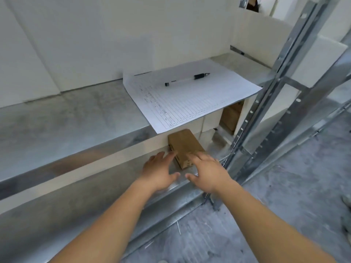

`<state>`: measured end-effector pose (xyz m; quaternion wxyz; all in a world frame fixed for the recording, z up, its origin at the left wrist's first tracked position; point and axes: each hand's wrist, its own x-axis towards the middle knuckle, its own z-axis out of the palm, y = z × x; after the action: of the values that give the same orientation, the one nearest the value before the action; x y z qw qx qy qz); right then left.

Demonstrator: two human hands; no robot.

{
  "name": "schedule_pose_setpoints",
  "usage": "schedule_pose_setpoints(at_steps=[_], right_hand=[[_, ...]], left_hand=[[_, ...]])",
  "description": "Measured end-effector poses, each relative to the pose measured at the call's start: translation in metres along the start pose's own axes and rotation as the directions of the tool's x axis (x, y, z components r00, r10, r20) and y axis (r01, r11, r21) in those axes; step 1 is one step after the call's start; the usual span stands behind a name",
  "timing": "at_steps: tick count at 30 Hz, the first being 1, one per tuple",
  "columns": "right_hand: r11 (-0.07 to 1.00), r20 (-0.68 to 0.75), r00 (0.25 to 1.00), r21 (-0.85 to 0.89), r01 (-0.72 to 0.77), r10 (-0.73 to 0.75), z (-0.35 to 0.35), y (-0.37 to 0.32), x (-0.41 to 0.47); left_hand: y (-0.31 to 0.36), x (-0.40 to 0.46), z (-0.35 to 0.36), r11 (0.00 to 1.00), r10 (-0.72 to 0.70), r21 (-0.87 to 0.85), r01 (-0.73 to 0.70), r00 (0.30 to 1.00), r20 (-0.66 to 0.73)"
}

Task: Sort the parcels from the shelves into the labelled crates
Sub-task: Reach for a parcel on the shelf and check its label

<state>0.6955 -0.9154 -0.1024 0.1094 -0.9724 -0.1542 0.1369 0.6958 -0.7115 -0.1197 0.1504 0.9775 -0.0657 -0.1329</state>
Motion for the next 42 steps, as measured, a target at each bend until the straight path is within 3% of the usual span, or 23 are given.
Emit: schedule_pose_setpoints(at_steps=[12,17,22,26,30,34,42], right_hand=[[0.994,0.136,0.985,0.002,0.109,-0.108,0.003,0.08,0.083],[0.991,0.197,0.976,0.112,0.075,-0.097,0.024,0.099,0.113],[0.935,0.018,0.986,0.322,0.149,-0.163,0.038,0.103,0.111],[0.921,-0.031,0.99,0.365,0.14,-0.138,0.038,0.104,0.098],[0.86,0.128,0.989,0.511,-0.008,-0.067,0.032,0.102,0.084],[0.869,0.24,0.956,0.493,0.029,-0.167,0.027,0.088,0.063],[0.793,0.253,0.89,0.584,0.173,-0.38,0.04,0.013,0.022]], left_hand=[[0.044,0.073,0.045,0.974,-0.192,-0.114,0.197,0.98,0.051],[0.057,0.084,0.068,0.929,-0.22,-0.293,0.228,0.974,0.061],[0.074,0.081,0.074,0.855,-0.382,-0.41,0.319,0.921,-0.082],[0.078,0.064,0.079,0.824,-0.489,-0.42,0.381,0.852,-0.185],[0.075,0.036,0.076,0.696,-0.575,-0.585,0.416,0.811,-0.107],[0.066,-0.003,0.07,0.605,-0.623,-0.639,0.476,0.783,-0.006],[0.031,-0.107,0.064,0.55,-0.631,-0.728,0.409,0.775,-0.041]])
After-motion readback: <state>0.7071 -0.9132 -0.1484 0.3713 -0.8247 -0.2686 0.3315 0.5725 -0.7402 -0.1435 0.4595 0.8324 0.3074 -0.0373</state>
